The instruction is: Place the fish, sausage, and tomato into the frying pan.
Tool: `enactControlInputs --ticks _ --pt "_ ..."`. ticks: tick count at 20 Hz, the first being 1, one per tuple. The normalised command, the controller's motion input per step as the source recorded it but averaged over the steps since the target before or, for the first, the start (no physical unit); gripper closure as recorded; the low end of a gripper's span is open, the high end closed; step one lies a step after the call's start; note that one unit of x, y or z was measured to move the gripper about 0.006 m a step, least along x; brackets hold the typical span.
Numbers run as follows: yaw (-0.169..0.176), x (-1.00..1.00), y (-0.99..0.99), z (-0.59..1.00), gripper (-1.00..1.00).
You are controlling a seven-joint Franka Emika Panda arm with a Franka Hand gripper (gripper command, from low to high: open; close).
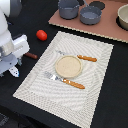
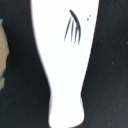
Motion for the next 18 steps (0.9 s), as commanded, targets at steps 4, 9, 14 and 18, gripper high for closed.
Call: enactControlInputs --ticks 4,9,14,18 --pt "0.001 -0.04 -0.01 -0.01 1.0" --pt "0.0 0.01 0.0 0.0 1.0" --pt "0.0 0.0 -0.01 -0.01 1.0" --pt "0.008 0.27 0.24 0.57 1.0"
